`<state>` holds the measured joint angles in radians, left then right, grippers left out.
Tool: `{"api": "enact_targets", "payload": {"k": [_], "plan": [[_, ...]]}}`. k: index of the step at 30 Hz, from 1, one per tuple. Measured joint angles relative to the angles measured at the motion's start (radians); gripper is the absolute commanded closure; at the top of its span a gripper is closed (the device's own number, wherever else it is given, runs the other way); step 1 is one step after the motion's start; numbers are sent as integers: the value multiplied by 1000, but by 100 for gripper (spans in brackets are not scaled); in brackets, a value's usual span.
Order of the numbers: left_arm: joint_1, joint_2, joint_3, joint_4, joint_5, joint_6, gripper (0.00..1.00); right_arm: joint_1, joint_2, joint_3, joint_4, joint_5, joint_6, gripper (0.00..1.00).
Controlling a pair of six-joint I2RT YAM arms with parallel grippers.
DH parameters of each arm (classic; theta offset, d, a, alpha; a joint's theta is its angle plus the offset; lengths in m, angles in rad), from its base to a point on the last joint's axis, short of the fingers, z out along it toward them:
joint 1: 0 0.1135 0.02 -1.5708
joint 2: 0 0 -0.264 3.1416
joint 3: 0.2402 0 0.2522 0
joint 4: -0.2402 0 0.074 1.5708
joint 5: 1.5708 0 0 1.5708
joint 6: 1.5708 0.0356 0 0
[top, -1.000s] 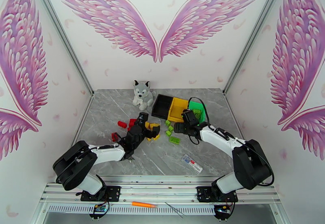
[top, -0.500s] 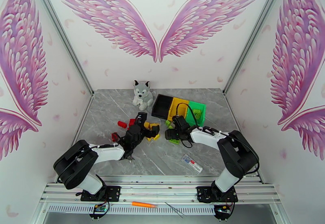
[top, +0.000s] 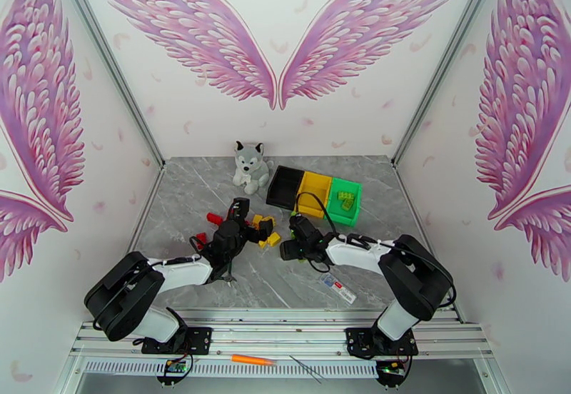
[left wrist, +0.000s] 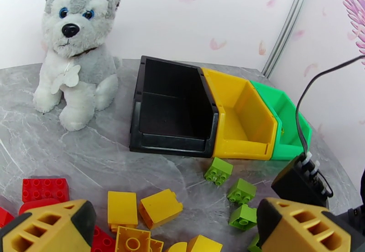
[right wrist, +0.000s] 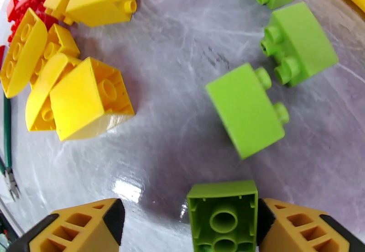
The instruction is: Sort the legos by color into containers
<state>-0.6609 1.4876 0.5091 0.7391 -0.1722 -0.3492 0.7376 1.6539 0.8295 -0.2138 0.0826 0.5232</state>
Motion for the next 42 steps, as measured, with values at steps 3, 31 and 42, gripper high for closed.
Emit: {"api": "enact_targets", "payload": {"k": [3, 31, 42], "plan": [[0, 0, 0, 0, 0, -2, 1, 15, 2, 0, -22, 67, 29, 44], [-253, 229, 216, 14, 11, 148, 1, -443, -303, 2, -85, 214, 53, 87], [-276, 306, 303, 3, 22, 220, 1, -554, 5, 325, -130, 162, 28, 60]]}}
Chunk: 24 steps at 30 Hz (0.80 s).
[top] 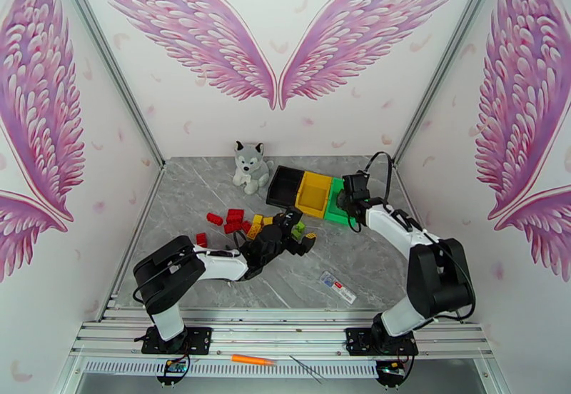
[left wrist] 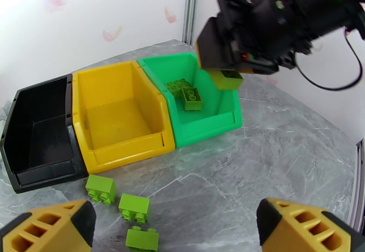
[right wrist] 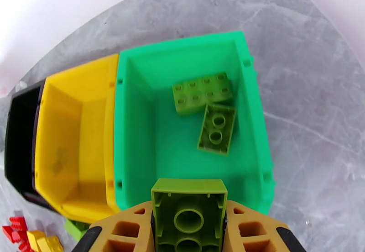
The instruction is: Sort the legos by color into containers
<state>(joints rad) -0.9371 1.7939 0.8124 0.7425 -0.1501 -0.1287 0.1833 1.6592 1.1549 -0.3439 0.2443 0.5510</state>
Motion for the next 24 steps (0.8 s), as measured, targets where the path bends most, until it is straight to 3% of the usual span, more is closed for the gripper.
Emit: {"api": "enact_targets", "payload": {"k": [4, 8, 13, 18, 24], "plan": [[13, 0, 6, -1, 0, -3, 1, -4, 53, 72, -31, -8, -18, 42], [56, 1, 6, -1, 3, -30, 1, -4, 50, 95, -43, -16, -30, 34], [114, -2, -19, 5, 7, -87, 1, 29, -16, 45, -48, -21, -41, 29], [153, -19, -77, 4, 7, -140, 1, 146, -117, -50, -22, -53, -78, 23], [206, -75, -147, 13, 8, -201, 1, 285, -122, -127, -2, -87, -111, 23]]}}
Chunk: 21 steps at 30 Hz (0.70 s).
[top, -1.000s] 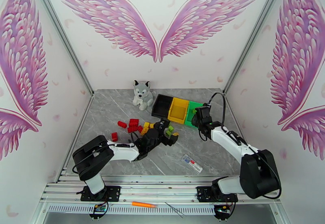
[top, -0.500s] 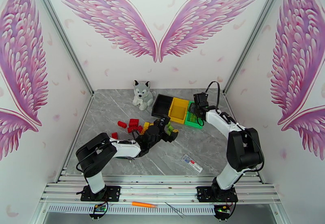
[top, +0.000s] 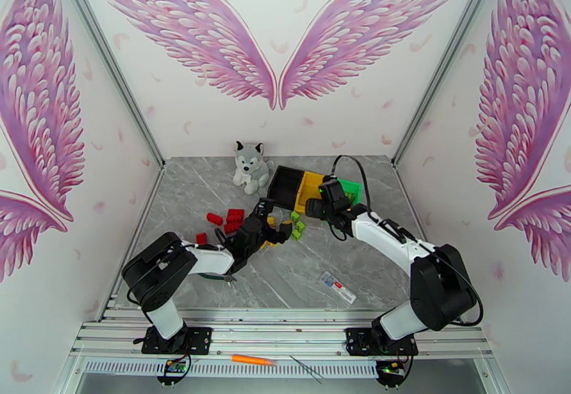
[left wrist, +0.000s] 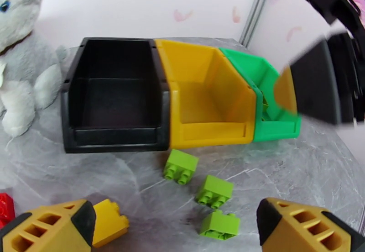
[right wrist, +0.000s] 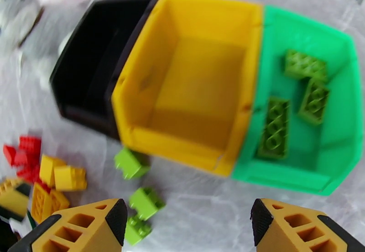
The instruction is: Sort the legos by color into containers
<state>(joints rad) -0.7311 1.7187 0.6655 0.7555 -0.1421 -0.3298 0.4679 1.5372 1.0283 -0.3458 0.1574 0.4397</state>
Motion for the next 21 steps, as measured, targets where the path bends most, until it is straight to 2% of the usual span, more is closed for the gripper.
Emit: {"api": "enact_targets", "payload": {"k": [8, 21], "plan": [[59, -77, -93, 14, -4, -52, 1, 96, 89, -55, 47, -58, -20, 27], [129, -148, -171, 19, -4, -84, 1, 144, 266, -27, 94, -90, -27, 40]]}}
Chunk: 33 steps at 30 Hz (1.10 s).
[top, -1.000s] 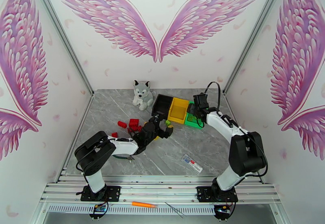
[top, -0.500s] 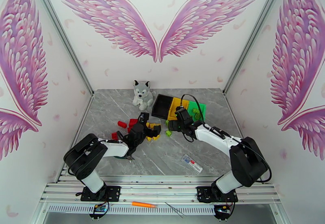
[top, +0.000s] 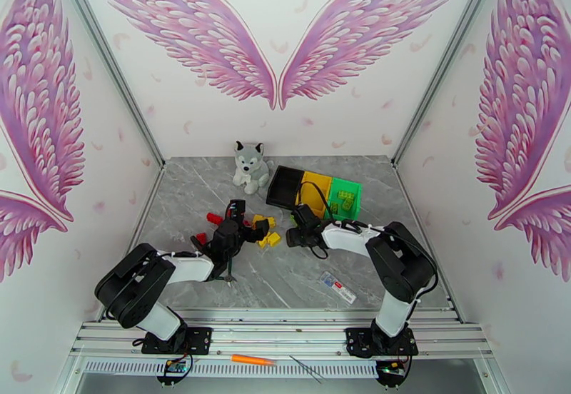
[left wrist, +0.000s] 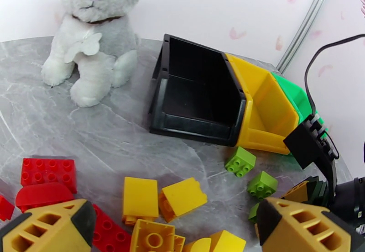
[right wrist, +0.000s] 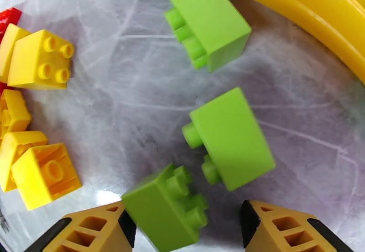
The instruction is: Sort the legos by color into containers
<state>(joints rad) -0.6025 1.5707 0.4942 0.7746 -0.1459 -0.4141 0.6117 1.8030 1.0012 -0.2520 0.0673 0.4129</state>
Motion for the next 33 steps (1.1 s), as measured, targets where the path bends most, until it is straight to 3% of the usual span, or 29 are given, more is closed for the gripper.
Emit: {"api": "enact_targets", "payload": {"k": [5, 14, 24, 27, 33], "plan": [[3, 0, -3, 1, 3, -8, 1, 3, 27, 24, 13, 3, 1, 46], [2, 0, -2, 2, 23, -13, 1, 6, 35, 33, 21, 7, 10, 76], [-48, 46, 51, 5, 41, -2, 1, -6, -111, -19, 3, 46, 31, 88], [-87, 75, 92, 6, 49, 15, 1, -50, -184, -38, -7, 79, 40, 87], [-179, 161, 218, -3, 56, 67, 1, -242, -307, -72, -19, 119, 65, 85]]}}
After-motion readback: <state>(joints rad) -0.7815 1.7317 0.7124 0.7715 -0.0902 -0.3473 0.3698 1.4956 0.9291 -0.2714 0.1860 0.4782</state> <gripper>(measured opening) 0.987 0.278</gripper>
